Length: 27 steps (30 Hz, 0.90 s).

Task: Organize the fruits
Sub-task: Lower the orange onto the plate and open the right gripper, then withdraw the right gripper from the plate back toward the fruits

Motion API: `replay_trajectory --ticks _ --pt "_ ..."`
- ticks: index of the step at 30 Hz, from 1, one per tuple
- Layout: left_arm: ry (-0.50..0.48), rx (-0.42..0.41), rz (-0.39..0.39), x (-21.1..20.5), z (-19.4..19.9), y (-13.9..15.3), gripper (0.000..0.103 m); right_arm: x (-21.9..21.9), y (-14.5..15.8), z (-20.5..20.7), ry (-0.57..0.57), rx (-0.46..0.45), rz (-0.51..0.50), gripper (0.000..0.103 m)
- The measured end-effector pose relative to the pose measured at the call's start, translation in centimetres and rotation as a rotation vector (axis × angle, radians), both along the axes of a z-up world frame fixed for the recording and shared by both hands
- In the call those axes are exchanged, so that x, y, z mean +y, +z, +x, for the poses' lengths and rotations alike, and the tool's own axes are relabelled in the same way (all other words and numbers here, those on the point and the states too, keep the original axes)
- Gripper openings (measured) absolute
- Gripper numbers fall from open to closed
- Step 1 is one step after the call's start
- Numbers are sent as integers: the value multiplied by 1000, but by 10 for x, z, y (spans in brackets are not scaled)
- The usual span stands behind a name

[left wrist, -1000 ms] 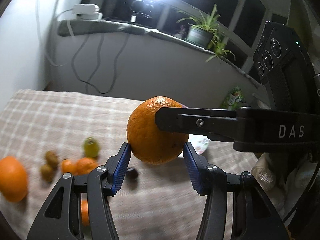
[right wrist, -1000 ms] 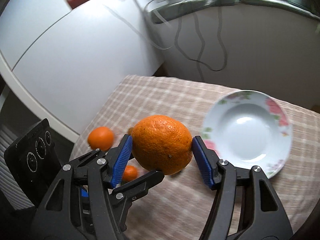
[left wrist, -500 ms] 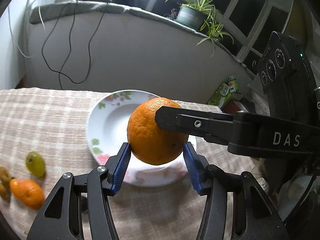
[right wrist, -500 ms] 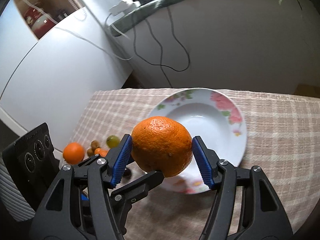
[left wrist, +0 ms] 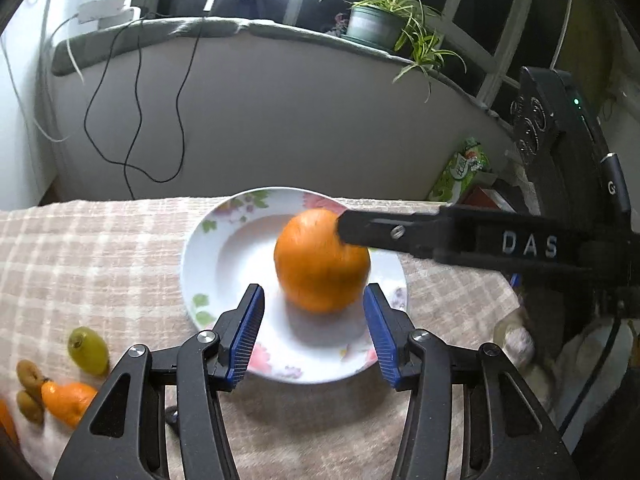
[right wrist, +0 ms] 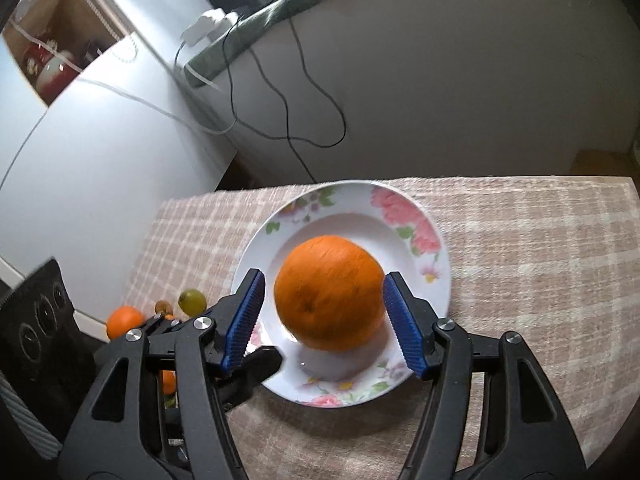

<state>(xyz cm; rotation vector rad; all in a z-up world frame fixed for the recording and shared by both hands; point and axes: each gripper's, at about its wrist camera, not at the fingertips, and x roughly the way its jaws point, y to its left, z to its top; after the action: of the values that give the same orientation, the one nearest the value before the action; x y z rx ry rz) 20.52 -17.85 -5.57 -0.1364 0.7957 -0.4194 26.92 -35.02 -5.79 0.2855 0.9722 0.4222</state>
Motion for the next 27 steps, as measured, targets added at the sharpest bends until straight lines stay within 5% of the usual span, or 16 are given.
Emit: replay_trajectory --ticks 14,27 --pt "-15 -6 -12 22 -27 8 53 18 31 -36 14 -102 -120 73" --pt "60 -39 24 76 -72 15 55 26 51 -84 -13 -186 -95 75"
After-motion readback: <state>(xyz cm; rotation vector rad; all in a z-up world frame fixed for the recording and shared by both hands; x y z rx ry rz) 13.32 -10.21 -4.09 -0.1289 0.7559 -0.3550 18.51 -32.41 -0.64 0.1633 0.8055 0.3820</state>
